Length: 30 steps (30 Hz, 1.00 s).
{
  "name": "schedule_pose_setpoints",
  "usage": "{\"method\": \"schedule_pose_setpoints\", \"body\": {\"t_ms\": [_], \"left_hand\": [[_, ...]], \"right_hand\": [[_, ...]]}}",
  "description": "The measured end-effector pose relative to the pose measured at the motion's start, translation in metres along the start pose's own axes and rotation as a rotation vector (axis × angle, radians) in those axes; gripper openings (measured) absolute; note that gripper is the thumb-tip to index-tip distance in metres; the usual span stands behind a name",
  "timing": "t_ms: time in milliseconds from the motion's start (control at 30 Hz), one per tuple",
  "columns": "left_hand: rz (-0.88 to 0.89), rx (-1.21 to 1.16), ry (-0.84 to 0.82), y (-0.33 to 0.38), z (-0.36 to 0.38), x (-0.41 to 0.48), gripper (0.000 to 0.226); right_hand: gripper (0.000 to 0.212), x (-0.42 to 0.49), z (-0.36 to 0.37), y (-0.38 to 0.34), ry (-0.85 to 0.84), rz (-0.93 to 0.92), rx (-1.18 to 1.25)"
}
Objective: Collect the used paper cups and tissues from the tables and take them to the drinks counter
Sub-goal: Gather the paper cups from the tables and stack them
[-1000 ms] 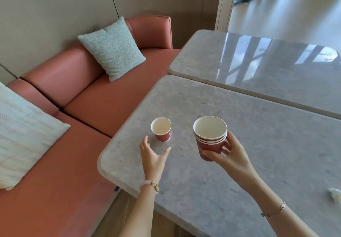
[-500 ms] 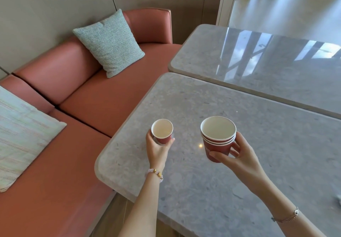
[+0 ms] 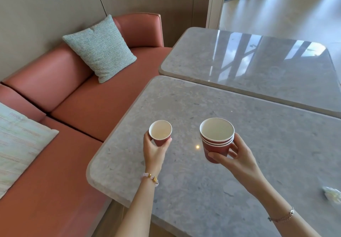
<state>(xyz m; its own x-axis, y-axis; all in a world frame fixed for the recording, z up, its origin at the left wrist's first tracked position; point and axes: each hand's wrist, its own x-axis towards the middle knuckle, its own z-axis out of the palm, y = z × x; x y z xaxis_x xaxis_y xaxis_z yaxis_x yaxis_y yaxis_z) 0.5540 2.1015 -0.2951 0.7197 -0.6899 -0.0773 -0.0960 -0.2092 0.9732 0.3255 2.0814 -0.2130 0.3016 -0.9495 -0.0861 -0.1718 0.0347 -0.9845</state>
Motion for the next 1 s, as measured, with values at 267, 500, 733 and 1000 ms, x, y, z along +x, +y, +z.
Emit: {"method": "schedule_pose_setpoints", "body": {"t_ms": [267, 500, 733, 1000], "left_hand": [[0.098, -0.022, -0.144, 0.044, 0.021, -0.052, 0.06], [0.242, -0.012, -0.297, 0.086, 0.042, -0.099, 0.061], [0.2, -0.127, -0.428, 0.113, 0.062, -0.13, 0.062], [0.252, -0.287, -0.543, 0.159, 0.088, -0.143, 0.063]], "right_hand": [[0.058, -0.027, -0.033, 0.005, 0.06, 0.003, 0.026], [0.057, -0.054, -0.064, 0.017, 0.132, 0.025, 0.057], [0.063, -0.079, -0.092, 0.027, 0.215, 0.04, 0.079], [0.063, -0.097, -0.118, 0.036, 0.275, 0.053, 0.042]]}}
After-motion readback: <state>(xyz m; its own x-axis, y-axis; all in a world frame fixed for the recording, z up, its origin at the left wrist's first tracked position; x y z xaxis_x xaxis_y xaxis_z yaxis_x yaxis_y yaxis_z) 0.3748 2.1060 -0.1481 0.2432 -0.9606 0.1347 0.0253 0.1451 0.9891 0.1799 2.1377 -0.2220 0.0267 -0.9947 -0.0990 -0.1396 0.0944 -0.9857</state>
